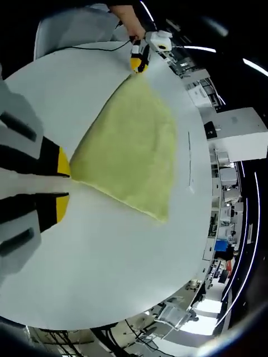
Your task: Fold the garment on the visible template until the final outline fits inside the template.
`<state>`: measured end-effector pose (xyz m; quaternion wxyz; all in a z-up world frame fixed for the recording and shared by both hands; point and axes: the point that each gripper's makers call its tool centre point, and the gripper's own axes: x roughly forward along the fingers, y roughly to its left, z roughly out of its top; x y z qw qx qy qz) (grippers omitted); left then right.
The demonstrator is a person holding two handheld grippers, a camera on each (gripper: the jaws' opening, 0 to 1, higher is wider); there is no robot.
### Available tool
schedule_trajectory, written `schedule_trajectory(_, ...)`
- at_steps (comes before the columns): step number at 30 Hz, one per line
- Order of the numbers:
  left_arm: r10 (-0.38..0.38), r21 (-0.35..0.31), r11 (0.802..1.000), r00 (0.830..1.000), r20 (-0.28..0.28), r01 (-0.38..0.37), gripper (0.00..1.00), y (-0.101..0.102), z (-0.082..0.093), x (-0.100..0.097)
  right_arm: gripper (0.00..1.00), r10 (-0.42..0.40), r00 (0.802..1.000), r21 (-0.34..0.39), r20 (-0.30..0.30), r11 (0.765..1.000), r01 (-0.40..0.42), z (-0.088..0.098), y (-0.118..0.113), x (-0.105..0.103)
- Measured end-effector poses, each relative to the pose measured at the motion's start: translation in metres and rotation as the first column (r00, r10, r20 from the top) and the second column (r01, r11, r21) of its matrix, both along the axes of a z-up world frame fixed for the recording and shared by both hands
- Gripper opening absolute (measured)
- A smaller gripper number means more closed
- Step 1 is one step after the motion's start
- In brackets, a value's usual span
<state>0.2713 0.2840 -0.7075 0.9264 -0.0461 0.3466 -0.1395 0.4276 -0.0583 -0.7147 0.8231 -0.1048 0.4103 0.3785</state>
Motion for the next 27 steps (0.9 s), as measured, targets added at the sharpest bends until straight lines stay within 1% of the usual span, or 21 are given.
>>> schedule_trajectory(1, 0.009, -0.005, 1.0, 1.0, 0.002, -0.009, 0.3, 0.001, 0.005, -0.002, 0.27, -0.002, 1.0, 0.026, 0.013, 1.0, 0.002, 0.006, 0.002, 0.001)
schedule_trajectory(2, 0.016, 0.002, 1.0, 1.0, 0.005, -0.016, 0.32, 0.003, 0.01, -0.004, 0.38, -0.01, 1.0, 0.042, 0.024, 0.999, 0.009, 0.011, 0.004, 0.002)
schedule_trajectory(3, 0.023, 0.01, 1.0, 1.0, 0.015, -0.023, 0.37, 0.004, 0.014, -0.004, 0.47, -0.013, 1.0, 0.042, 0.027, 0.999, 0.012, 0.018, 0.003, -0.001)
schedule_trajectory(4, 0.03, 0.011, 0.999, 0.999, 0.02, -0.031, 0.41, 0.005, 0.019, -0.005, 0.55, -0.012, 1.0, 0.044, 0.029, 0.999, 0.01, 0.021, 0.003, -0.002)
schedule_trajectory(5, 0.053, -0.004, 0.999, 0.998, 0.038, -0.053, 0.45, 0.005, 0.028, -0.007, 0.58, -0.006, 0.999, 0.053, 0.039, 0.999, 0.004, 0.029, 0.005, -0.006)
schedule_trajectory(6, 0.073, -0.009, 0.997, 0.995, 0.066, -0.073, 0.5, 0.005, 0.039, -0.009, 0.61, 0.001, 0.999, 0.058, 0.053, 0.998, -0.004, 0.037, 0.007, -0.009)
schedule_trajectory(8, 0.082, -0.008, 0.997, 0.993, 0.084, -0.082, 0.57, 0.003, 0.053, -0.015, 0.67, 0.008, 0.998, 0.074, 0.069, 0.997, -0.013, 0.048, 0.009, -0.013)
schedule_trajectory(9, 0.082, -0.005, 0.997, 0.993, 0.084, -0.082, 0.61, 0.003, 0.055, -0.016, 0.69, 0.003, 0.997, 0.083, 0.075, 0.997, -0.01, 0.057, 0.009, -0.016)
schedule_trajectory(10, 0.106, 0.003, 0.994, 0.99, 0.094, -0.106, 0.65, 0.005, 0.064, -0.019, 0.71, 0.002, 0.997, 0.09, 0.081, 0.996, -0.009, 0.062, 0.01, -0.018)
schedule_trajectory(11, 0.113, 0.001, 0.994, 0.987, 0.113, -0.114, 0.68, 0.004, 0.07, -0.021, 0.73, 0.006, 0.995, 0.101, 0.095, 0.995, -0.016, 0.071, 0.011, -0.022)
schedule_trajectory(12, 0.137, -0.008, 0.991, 0.983, 0.12, -0.137, 0.73, 0.004, 0.077, -0.024, 0.75, 0.006, 0.994, 0.107, 0.105, 0.994, -0.018, 0.076, 0.011, -0.024)
schedule_trajectory(13, 0.145, -0.014, 0.989, 0.98, 0.133, -0.145, 0.77, 0.003, 0.081, -0.026, 0.77, 0.01, 0.993, 0.112, 0.116, 0.993, -0.023, 0.083, 0.011, -0.028)
schedule_trajectory(15, 0.166, -0.032, 0.986, 0.978, 0.125, -0.163, 0.83, 0.001, 0.086, -0.031, 0.79, 0.015, 0.993, 0.113, 0.119, 0.993, -0.029, 0.09, 0.011, -0.035)
schedule_trajectory(16, 0.156, -0.037, 0.988, 0.979, 0.135, -0.152, 0.84, -0.004, 0.089, -0.035, 0.81, 0.024, 0.992, 0.117, 0.127, 0.992, -0.039, 0.095, 0.011, -0.04)
schedule_trajectory(18, 0.172, -0.047, 0.985, 0.978, 0.121, -0.167, 0.88, -0.007, 0.092, -0.04, 0.85, 0.023, 0.991, 0.126, 0.132, 0.991, -0.04, 0.101, 0.011, -0.048)
schedule_trajectory(19, 0.169, -0.052, 0.985, 0.977, 0.128, -0.164, 0.89, -0.009, 0.095, -0.043, 0.89, 0.021, 0.99, 0.128, 0.139, 0.991, -0.039, 0.104, 0.01, -0.049)
schedule_trajectory(22, 0.186, -0.053, 0.982, 0.974, 0.132, -0.18, 0.94, -0.011, 0.103, -0.05, 0.98, 0.009, 0.986, 0.141, 0.167, 0.989, -0.033, 0.113, 0.008, -0.057)
schedule_trajectory(23, 0.199, -0.052, 0.98, 0.971, 0.134, -0.193, 0.97, -0.011, 0.106, -0.053, 1.0, 0.002, 0.986, 0.146, 0.169, 0.989, -0.027, 0.114, 0.007, -0.058)
schedule_trajectory(24, 0.202, -0.054, 0.979, 0.97, 0.139, -0.196, 1.0, -0.012, 0.108, -0.054, 0.99, 0.003, 0.986, 0.148, 0.17, 0.989, -0.029, 0.116, 0.006, -0.062)
schedule_trajectory(27, 0.205, -0.064, 0.978, 0.968, 0.142, -0.198, 1.0, -0.016, 0.115, -0.062, 1.0, 0.011, 0.985, 0.146, 0.171, 0.989, -0.037, 0.115, 0.005, -0.07)
